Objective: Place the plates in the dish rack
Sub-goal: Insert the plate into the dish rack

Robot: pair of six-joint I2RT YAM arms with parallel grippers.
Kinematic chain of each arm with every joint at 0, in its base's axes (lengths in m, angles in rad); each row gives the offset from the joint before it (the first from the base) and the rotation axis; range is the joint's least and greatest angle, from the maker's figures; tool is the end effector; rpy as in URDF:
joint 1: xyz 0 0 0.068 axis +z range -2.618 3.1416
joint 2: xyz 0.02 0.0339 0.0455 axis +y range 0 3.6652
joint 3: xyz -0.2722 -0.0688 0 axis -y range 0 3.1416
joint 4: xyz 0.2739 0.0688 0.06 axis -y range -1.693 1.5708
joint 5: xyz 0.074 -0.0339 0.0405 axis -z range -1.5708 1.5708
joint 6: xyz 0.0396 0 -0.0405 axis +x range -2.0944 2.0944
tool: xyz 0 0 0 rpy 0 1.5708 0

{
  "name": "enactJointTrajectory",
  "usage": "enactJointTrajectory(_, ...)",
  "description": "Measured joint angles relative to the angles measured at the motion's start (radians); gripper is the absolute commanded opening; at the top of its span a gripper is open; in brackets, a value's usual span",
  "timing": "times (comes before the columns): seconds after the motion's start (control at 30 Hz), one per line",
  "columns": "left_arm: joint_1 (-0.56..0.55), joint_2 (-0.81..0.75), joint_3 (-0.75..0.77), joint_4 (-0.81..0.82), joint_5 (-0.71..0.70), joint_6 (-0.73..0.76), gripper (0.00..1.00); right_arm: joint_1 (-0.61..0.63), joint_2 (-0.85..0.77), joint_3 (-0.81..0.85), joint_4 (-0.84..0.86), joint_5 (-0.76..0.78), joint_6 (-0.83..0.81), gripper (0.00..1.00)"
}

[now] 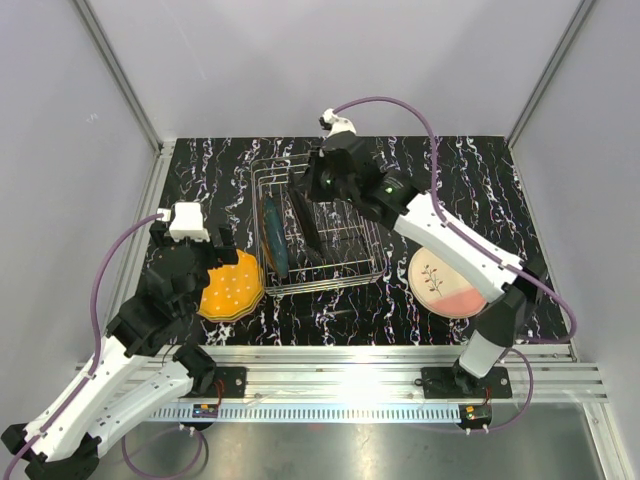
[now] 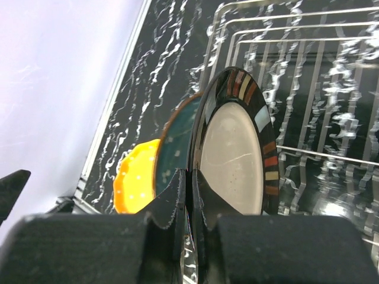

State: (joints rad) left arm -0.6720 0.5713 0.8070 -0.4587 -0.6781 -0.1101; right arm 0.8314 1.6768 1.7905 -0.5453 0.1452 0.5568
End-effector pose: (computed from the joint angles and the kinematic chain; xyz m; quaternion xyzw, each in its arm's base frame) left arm 0.1294 -0.0712 0.3598 0.0049 0.7656 0.0159 0.6431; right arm 0.2852 0.3042 0.4275 -0.0762 0.8374 0.2971 0.4525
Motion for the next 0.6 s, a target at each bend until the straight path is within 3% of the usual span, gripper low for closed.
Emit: enactJointTrajectory(0.6, 0.0, 0.0, 0.0, 0.005, 0.0, 0.0, 0.99, 0.072, 0.12, 0.095, 0.077, -0.005, 0.117, 0.0)
